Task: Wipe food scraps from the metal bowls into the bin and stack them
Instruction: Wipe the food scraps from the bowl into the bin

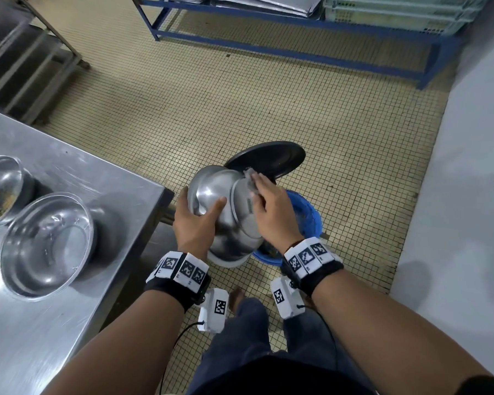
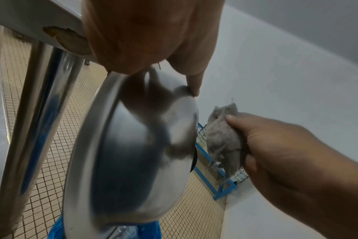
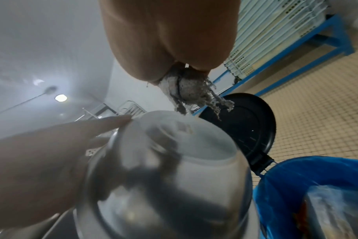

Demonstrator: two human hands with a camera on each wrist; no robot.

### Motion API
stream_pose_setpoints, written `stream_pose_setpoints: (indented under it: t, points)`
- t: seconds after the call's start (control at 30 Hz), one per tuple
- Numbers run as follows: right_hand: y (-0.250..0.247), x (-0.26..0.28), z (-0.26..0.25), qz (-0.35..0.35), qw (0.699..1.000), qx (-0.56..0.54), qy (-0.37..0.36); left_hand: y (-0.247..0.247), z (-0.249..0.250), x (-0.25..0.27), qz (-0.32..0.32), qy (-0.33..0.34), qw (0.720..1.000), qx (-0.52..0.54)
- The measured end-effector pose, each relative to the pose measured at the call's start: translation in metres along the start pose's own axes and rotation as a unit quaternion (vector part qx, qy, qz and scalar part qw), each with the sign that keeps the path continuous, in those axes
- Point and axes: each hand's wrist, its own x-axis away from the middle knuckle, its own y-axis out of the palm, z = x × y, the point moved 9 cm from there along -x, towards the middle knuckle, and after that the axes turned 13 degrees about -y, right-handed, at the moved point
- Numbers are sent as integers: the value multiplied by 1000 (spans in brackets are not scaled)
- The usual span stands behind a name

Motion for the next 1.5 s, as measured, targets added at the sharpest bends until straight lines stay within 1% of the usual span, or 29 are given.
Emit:
stream_pose_setpoints:
  t: [0.07, 0.17, 0.23, 0.33, 0.4, 0.47, 0.5, 0.53, 0.6, 0.67, 0.7, 0.73, 0.8, 0.83, 0.87, 0.9, 0.97, 1.0, 1.07, 1.1, 1.13, 1.17, 1.23, 1.27, 1.3, 1.33, 1.4, 1.47, 1.5]
  points:
    - [7, 6, -12, -20, 1000, 4, -22, 3, 3, 3, 2, 8, 1000, -7]
    - [23, 16, 0, -48, 999, -5, -12, 3, 6, 6, 2, 21, 1000, -19]
    - [25, 17, 21, -39, 999, -13, 20, 1, 6, 9, -4, 28, 999, -30]
    - [16, 15, 56, -9, 995, -26, 93, -5, 6, 12, -10, 33, 999, -37]
    - [1, 9, 65, 28, 992, -41, 120, -7, 7, 14, -11, 34, 999, -38]
    - [-18, -2, 54, 81, 990, -67, 93, -7, 9, 13, -10, 33, 999, -36]
    - [-26, -7, 39, 98, 991, -68, 53, -7, 10, 12, -10, 33, 999, -37]
    - [-28, -11, 22, 96, 993, -62, 10, -6, 11, 12, -10, 34, 999, -39]
    - [-15, -11, -1, 52, 997, -38, -49, -4, 13, 11, -14, 33, 998, -43]
    - [4, -1, 0, 1, 998, -12, -63, -1, 15, 12, -21, 36, 998, -41]
    - [9, 5, 10, -3, 999, -10, -50, -1, 17, 13, -22, 40, 998, -40]
    - [9, 10, 25, 5, 1000, -18, -15, -1, 19, 14, -19, 45, 998, -42]
    - [2, 18, 57, 33, 994, -50, 88, -3, 20, 14, -13, 50, 997, -51]
    - [-4, 19, 66, 45, 991, -53, 116, -3, 19, 13, -12, 49, 997, -54]
    - [-11, 17, 63, 57, 991, -45, 116, -3, 18, 12, -10, 48, 997, -55]
    - [-17, 13, 53, 72, 993, -41, 90, -4, 17, 12, -7, 45, 997, -54]
    - [-24, 4, 17, 86, 995, -50, 4, -3, 17, 11, 0, 43, 998, -56]
    - [-22, 4, 0, 77, 995, -58, -30, -3, 18, 10, 4, 44, 997, -57]
    - [-5, 14, -16, 29, 996, -58, -65, -2, 21, 9, 10, 46, 997, -53]
    - [6, 22, -13, 1, 997, -45, -67, -1, 24, 9, 11, 45, 998, -49]
    - [15, 30, -2, -18, 998, -27, -50, -1, 26, 9, 12, 44, 998, -47]
    - [19, 37, 15, -21, 1000, -12, -18, -1, 28, 9, 13, 43, 998, -45]
    - [15, 45, 45, 10, 998, -17, 68, -3, 32, 9, 16, 45, 998, -40]
    - [9, 45, 51, 31, 995, -31, 92, -4, 33, 9, 17, 45, 998, -35]
    - [4, 41, 48, 46, 994, -39, 90, -4, 35, 9, 18, 45, 998, -30]
    - [-1, 33, 36, 56, 995, -39, 68, -4, 35, 9, 19, 43, 999, -26]
    - [-8, 19, 1, 63, 997, -35, -8, -1, 34, 8, 16, 38, 999, -15]
    - [-7, 15, -28, 45, 996, -31, -70, 1, 33, 8, 15, 34, 999, -8]
    - [-3, 18, -32, 30, 995, -27, -86, 2, 34, 9, 14, 34, 999, -3]
